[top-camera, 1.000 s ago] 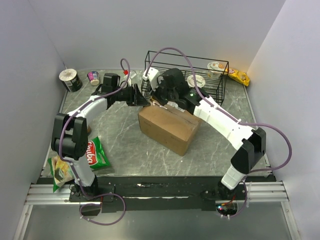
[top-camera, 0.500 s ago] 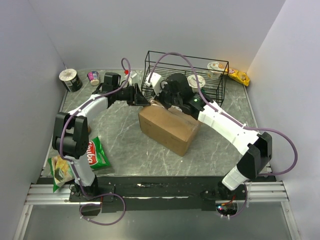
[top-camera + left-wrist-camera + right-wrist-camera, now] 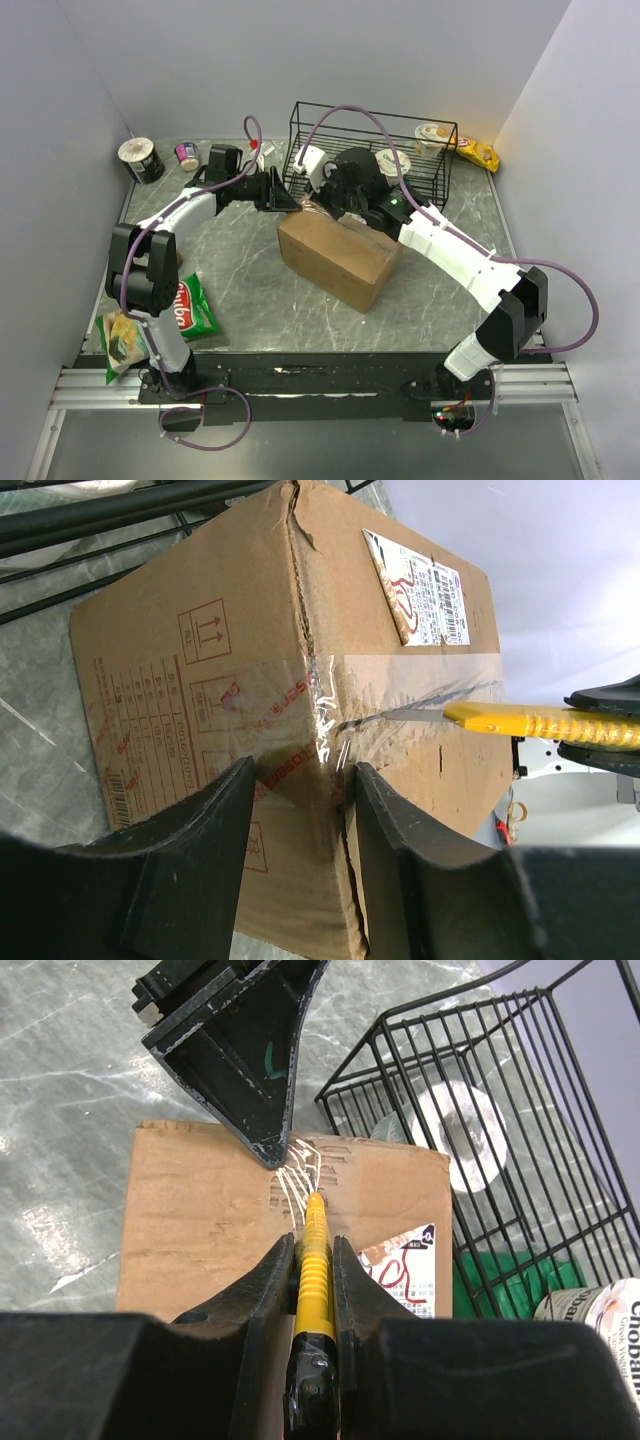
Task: Unpack the express box
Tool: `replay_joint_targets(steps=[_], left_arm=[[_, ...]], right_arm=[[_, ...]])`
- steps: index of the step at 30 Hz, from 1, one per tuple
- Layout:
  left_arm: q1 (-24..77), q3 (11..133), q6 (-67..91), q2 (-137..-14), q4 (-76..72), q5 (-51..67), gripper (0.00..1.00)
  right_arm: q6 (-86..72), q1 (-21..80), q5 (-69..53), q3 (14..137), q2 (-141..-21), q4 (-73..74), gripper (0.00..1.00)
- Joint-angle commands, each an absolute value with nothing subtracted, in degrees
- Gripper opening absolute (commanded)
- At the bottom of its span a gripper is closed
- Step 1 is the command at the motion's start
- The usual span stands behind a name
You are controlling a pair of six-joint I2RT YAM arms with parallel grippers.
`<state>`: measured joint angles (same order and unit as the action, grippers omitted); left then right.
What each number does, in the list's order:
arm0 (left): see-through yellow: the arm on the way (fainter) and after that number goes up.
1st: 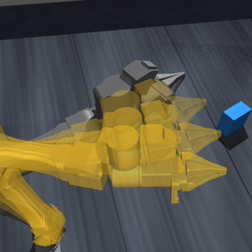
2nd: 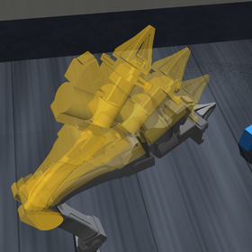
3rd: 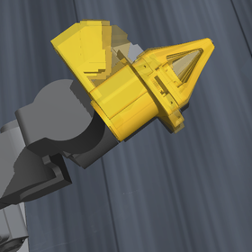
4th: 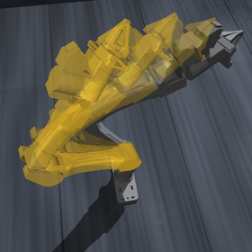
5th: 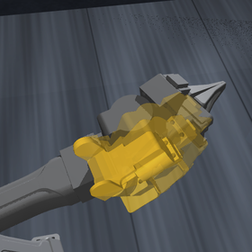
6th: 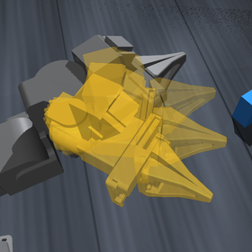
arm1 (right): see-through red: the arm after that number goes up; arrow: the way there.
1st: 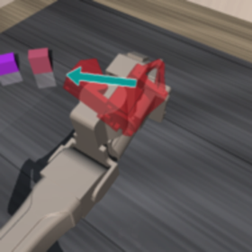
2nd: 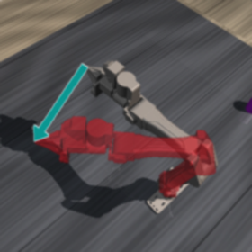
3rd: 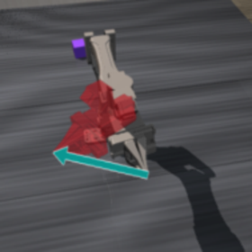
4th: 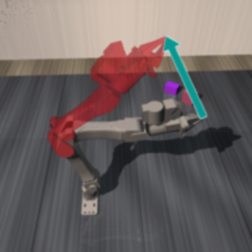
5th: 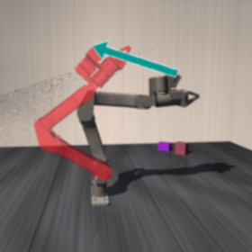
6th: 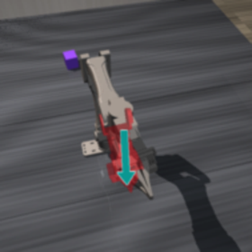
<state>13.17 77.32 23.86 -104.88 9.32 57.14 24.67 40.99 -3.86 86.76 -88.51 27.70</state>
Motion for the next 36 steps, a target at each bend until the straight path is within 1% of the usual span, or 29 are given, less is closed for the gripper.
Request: replay_joint_targets(steps=[1,5,12,20,29,36], left_arm=[[12.0,76.9,21.1,-108.4,14.2,48.2,0.48],[12.0,76.8,21.2,-108.5,14.1,47.9,0.48],[12.7,77.6,21.2,-109.1,14.1,47.9,0.48],[14.1,78.5,20.1,-108.0,14.5,48.3,0.48],[14.0,74.4,18.1,-99.7,15.5,47.5,0.47],[13.5,67.6,13.7,-90.2,15.8,46.8,0.51]], right_arm=[[22.7,40.3,1.8,88.4,-84.7,41.3,0.0],[21.1,40.3,1.5,89.6,-84.2,44.7,0.0],[18.8,40.5,1.8,91.1,-84.1,46.1,0.0],[15.7,40.7,2.2,95.7,-88.4,46.1,0.0],[16.2,41.1,1.4,99.3,-92.3,45.3,0.0],[17.0,42.2,0.4,102.4,-95.4,44.5,0.0]])
